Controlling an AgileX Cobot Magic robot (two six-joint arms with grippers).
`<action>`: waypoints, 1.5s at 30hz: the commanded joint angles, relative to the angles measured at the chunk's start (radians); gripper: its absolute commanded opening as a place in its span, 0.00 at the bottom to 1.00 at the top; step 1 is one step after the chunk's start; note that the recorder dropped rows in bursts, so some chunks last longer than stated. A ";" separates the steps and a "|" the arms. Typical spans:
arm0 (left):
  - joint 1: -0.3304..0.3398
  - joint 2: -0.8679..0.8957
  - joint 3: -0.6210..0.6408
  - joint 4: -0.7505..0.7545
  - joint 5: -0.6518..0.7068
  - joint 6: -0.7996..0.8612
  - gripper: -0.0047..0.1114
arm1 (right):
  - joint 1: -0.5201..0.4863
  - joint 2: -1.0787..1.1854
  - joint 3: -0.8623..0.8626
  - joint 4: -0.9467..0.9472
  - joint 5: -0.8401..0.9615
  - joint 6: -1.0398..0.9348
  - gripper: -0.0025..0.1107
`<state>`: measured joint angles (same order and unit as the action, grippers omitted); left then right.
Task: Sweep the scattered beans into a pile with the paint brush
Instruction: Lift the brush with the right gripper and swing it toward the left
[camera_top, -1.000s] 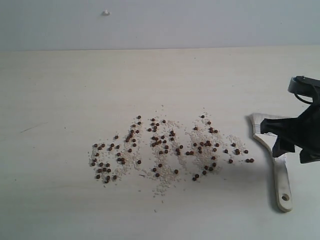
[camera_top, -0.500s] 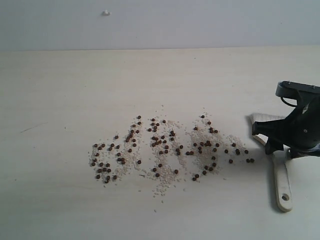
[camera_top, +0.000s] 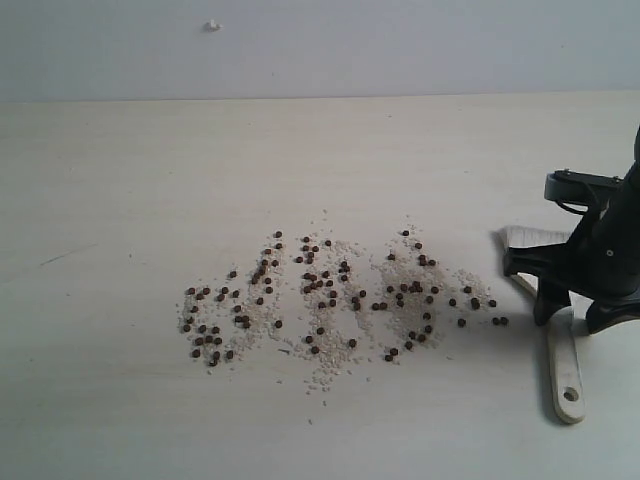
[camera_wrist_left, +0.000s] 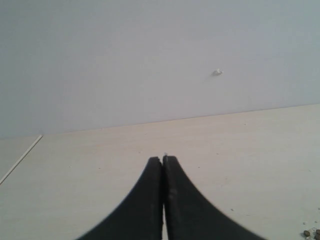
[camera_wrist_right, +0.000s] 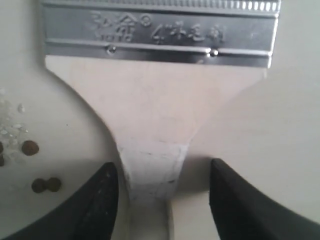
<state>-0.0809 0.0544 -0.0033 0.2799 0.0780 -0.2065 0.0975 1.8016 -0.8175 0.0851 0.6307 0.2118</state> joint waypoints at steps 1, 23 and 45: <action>0.002 -0.001 0.003 0.001 -0.002 -0.009 0.04 | -0.004 0.013 -0.008 0.054 0.006 -0.006 0.48; 0.002 -0.001 0.003 0.001 -0.002 -0.009 0.04 | -0.004 0.019 -0.008 -0.113 -0.017 -0.008 0.20; 0.002 -0.001 0.003 0.001 -0.002 -0.007 0.04 | -0.004 -0.023 -0.037 -0.166 0.048 -0.129 0.02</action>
<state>-0.0809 0.0544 -0.0033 0.2799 0.0780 -0.2065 0.0975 1.8075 -0.8297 -0.0686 0.6108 0.1175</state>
